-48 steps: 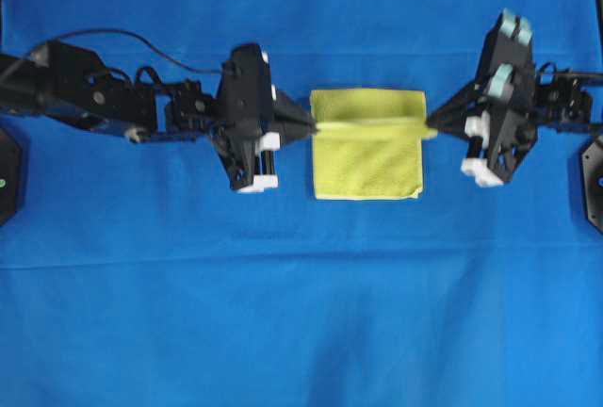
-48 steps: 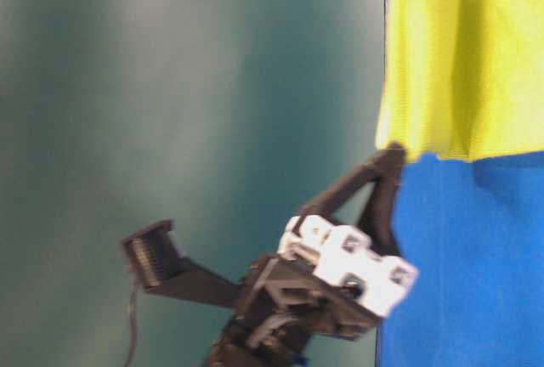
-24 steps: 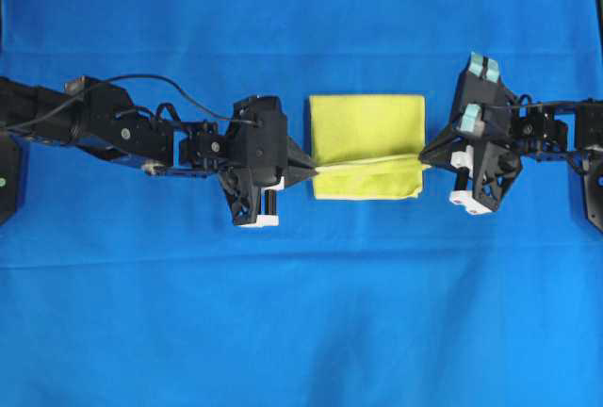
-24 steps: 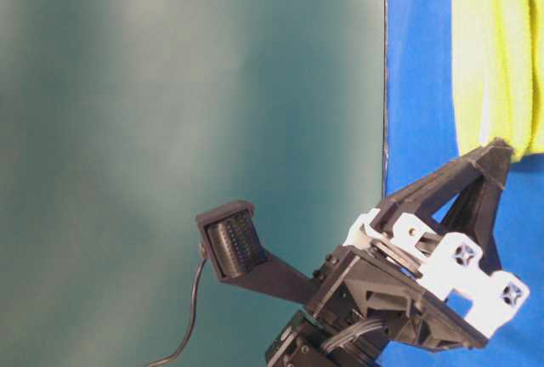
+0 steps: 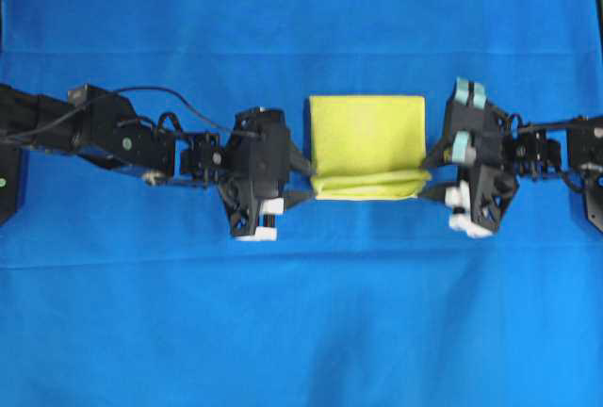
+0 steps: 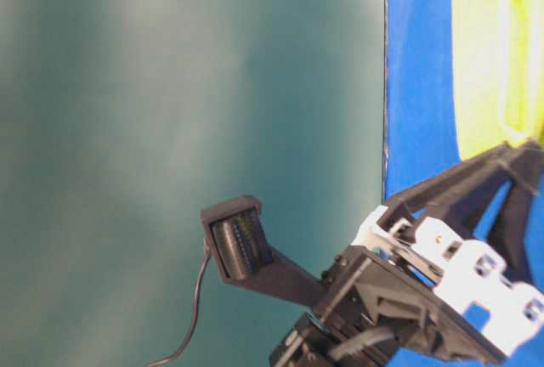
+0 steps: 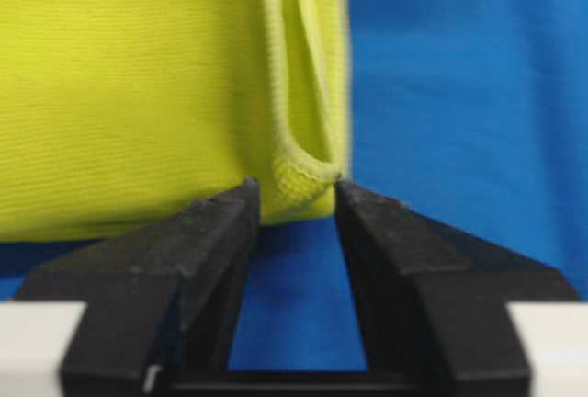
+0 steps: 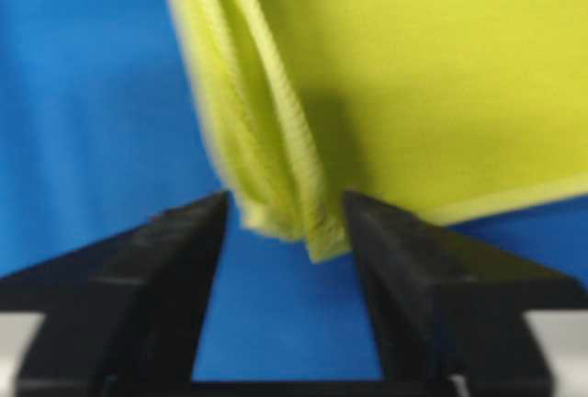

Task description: Fold a vertical towel.

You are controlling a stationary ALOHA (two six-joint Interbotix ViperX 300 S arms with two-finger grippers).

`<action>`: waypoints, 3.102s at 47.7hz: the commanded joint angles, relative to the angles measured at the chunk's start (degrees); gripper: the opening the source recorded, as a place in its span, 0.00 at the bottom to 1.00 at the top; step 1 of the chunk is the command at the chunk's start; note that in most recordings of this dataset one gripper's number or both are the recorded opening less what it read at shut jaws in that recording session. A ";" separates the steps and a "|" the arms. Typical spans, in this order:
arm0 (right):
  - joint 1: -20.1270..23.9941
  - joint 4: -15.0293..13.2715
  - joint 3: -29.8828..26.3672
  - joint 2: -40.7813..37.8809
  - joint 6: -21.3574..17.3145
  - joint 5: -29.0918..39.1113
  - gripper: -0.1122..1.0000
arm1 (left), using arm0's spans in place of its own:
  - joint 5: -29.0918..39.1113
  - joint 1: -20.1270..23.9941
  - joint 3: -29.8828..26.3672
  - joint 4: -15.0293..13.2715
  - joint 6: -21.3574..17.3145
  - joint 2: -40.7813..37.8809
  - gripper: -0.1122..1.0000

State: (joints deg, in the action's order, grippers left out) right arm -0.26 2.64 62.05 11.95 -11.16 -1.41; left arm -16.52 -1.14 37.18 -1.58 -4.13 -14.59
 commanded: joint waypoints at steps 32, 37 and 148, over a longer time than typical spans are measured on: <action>4.39 -3.16 -6.68 21.27 -2.64 13.18 0.53 | 15.38 -4.31 0.79 0.00 -0.97 23.73 0.47; 4.39 -5.10 -7.56 27.25 -2.64 15.12 0.53 | 16.00 -3.69 1.49 0.00 -0.79 28.30 0.47; -3.69 -13.45 7.47 64.34 -5.98 22.59 0.53 | 23.20 1.23 39.11 -0.09 4.66 92.55 0.47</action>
State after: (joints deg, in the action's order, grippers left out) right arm -3.78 -10.81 70.22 76.99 -17.05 21.71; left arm 6.86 -0.09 77.08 -1.58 0.44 78.31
